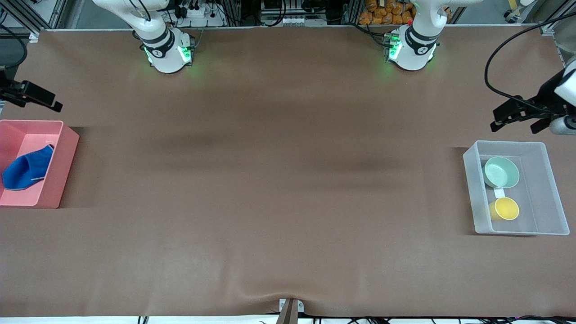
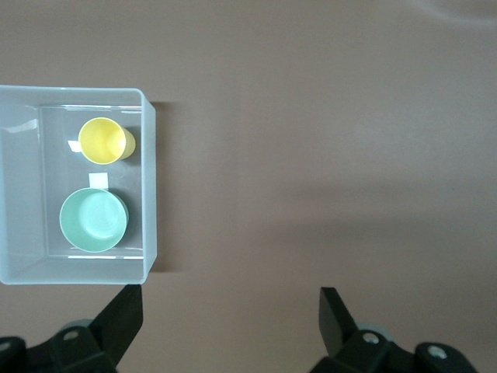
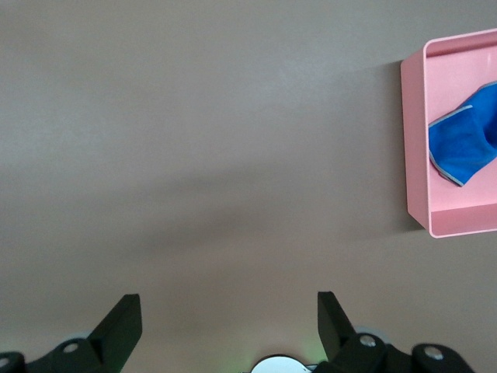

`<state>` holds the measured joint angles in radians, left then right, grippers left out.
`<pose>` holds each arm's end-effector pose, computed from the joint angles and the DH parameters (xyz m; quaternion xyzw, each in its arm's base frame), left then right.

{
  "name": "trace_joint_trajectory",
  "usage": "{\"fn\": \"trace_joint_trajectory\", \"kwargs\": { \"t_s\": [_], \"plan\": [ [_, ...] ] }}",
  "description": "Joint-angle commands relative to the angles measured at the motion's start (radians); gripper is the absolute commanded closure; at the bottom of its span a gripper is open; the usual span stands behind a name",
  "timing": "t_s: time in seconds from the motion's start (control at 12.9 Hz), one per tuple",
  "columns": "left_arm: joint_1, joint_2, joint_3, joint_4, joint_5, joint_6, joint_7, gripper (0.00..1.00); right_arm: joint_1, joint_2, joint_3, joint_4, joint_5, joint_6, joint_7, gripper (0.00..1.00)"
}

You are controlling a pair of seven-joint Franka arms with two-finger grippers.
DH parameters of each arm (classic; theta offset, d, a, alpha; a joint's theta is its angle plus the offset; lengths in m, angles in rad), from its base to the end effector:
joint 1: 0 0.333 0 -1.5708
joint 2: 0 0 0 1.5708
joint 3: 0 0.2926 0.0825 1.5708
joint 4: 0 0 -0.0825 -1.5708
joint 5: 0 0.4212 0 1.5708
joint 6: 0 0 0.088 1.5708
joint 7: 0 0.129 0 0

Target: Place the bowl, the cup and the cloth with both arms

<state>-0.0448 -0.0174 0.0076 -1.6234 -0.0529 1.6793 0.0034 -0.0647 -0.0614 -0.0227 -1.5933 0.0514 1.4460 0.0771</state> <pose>0.5978 -0.0285 0.5726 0.9988 -0.0184 0.0362 0.0271 0.5571 -0.0420 0.5930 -0.9955 0.0799 0.0428 0.0265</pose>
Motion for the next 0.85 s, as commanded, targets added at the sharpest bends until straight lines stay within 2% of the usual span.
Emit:
{"fn": "trace_joint_trajectory", "kwargs": {
  "t_s": [0.0, 0.39, 0.78],
  "plan": [
    [-0.003, 0.016, 0.0, 0.028, 0.01, -0.026, -0.002, 0.0, -0.058, -0.037, 0.058, -0.031, -0.015, -0.009, 0.006, 0.0],
    [-0.001, 0.016, 0.002, 0.037, 0.014, -0.026, -0.008, 0.0, -0.066, -0.037, 0.09, -0.022, -0.018, -0.012, 0.006, 0.0],
    [0.0, 0.016, 0.003, 0.036, 0.015, -0.026, -0.011, 0.0, -0.069, -0.031, 0.096, 0.042, -0.019, -0.047, 0.006, 0.0]
  ]
}}
